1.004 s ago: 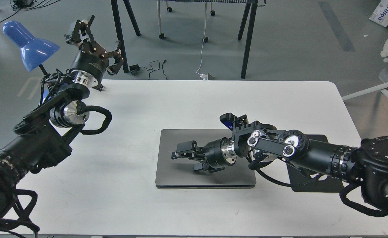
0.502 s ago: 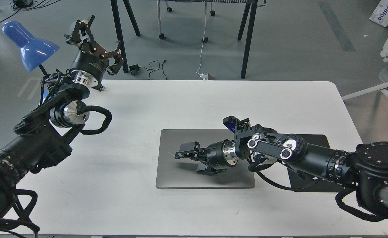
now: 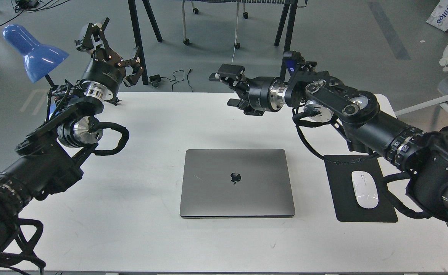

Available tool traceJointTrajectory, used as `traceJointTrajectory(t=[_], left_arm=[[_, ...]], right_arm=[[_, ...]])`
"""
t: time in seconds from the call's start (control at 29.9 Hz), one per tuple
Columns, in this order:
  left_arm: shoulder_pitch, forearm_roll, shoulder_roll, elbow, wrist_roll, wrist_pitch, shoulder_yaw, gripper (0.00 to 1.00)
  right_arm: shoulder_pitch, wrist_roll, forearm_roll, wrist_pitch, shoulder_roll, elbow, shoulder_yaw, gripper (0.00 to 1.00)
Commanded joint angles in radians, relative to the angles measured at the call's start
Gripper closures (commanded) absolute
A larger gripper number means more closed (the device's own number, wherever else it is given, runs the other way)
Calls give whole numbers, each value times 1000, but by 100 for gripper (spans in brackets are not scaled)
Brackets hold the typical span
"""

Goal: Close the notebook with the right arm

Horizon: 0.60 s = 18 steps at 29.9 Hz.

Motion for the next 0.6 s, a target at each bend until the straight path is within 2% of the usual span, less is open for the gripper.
traceJointTrajectory(t=[0.0, 0.1, 0.33, 0.43, 0.57], left_arm=[[0, 0, 0, 0, 0, 0, 0, 0], [0, 0, 0, 0, 0, 0, 0, 0], [0, 0, 3, 0, 0, 0, 0, 0], [0, 0, 3, 0, 0, 0, 0, 0], [0, 0, 3, 0, 0, 0, 0, 0]], right_arm=[[1, 4, 1, -7, -4, -38, 44, 0], [-1, 3, 10, -65, -38, -40, 58, 0], [-48, 6, 147, -42, -82, -34, 277, 0], [-65, 41, 172, -12, -92, -28, 378, 0], [-113, 62, 196, 0, -93, -23, 518, 0]])
